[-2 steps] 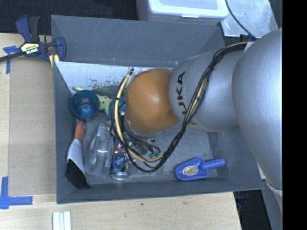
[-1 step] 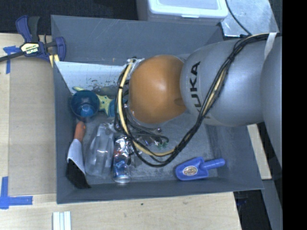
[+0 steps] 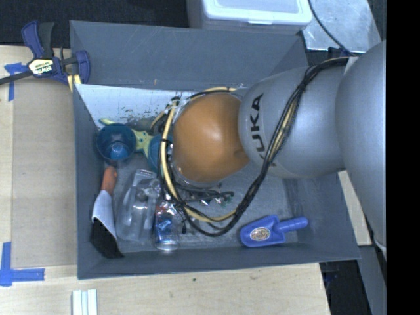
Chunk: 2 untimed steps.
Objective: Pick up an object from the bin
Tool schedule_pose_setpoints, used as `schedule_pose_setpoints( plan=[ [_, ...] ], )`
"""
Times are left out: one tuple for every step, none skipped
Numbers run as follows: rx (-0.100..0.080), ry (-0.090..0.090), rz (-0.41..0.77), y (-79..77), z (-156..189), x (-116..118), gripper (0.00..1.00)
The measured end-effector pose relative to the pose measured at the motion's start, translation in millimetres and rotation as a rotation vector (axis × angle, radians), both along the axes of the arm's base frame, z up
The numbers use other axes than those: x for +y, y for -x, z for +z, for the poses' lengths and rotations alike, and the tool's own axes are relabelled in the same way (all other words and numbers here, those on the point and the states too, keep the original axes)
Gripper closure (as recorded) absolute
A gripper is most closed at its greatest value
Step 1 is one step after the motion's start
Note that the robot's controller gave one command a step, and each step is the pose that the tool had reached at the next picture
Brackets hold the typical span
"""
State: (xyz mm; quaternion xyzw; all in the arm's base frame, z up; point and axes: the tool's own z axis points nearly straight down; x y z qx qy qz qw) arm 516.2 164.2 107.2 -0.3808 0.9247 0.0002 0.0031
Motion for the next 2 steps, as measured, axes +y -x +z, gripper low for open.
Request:
schedule_pose_setpoints(
  plan=[
    [-0.021, -0.004, 0.234, -14.0, -31, -1, 0.00],
    [-0.056, -0.013, 0.481, -23.1, -22, 9, 1.00]
  ],
)
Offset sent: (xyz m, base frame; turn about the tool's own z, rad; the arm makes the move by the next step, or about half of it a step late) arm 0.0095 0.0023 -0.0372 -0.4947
